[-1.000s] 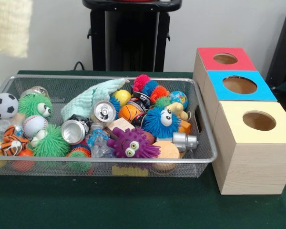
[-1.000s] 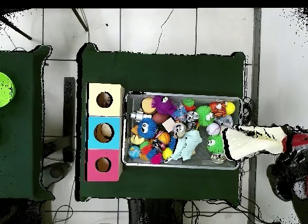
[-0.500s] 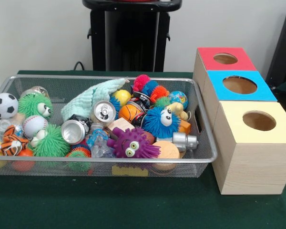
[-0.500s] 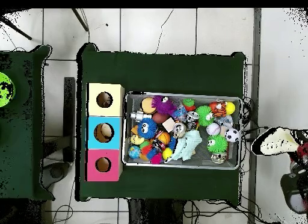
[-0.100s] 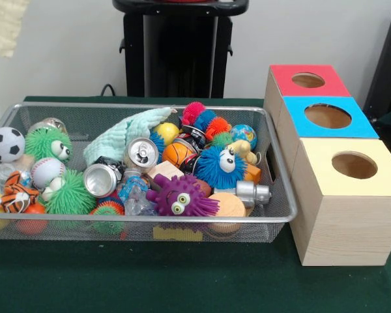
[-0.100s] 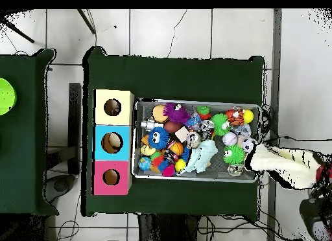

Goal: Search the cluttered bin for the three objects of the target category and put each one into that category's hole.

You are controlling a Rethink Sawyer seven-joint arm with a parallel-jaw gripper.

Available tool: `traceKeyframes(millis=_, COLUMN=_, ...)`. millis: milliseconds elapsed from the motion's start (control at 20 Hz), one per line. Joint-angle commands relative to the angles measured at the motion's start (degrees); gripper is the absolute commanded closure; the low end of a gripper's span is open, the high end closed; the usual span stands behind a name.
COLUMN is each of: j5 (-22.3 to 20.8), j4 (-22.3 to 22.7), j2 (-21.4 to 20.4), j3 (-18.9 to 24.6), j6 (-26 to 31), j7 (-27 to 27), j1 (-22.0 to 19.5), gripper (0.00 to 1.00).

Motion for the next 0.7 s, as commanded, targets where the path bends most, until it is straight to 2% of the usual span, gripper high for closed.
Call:
traceKeyframes(millis=50, j5=1.4, j4=4.7, j2=-0.4, j3=-1.6, j6=6.4, j7=-4.4, j1=0.7, gripper=1.00)
traceKeyframes(millis=150, j5=0.4, j4=3.9, j2=-1.1, j3=-1.9, j6=5.1, j7=-3.3, j1=1.5, gripper=1.00)
traceKeyframes(millis=350, j5=1.3, j4=6.1, j2=-2.9, j3=-3.6, j6=2.1, j7=-0.3, j1=3.7, gripper=1.00)
traceKeyframes(millis=550, j5=2.9, j4=6.3, j2=-0.5, j3=-3.5, j6=-1.4, j7=-1.8, j1=4.1, gripper=1.00)
traceKeyframes(millis=700, j5=4.0, j4=8.2, j2=2.3, j3=-2.6, j6=-7.5, j7=-0.9, j1=4.8, gripper=1.00)
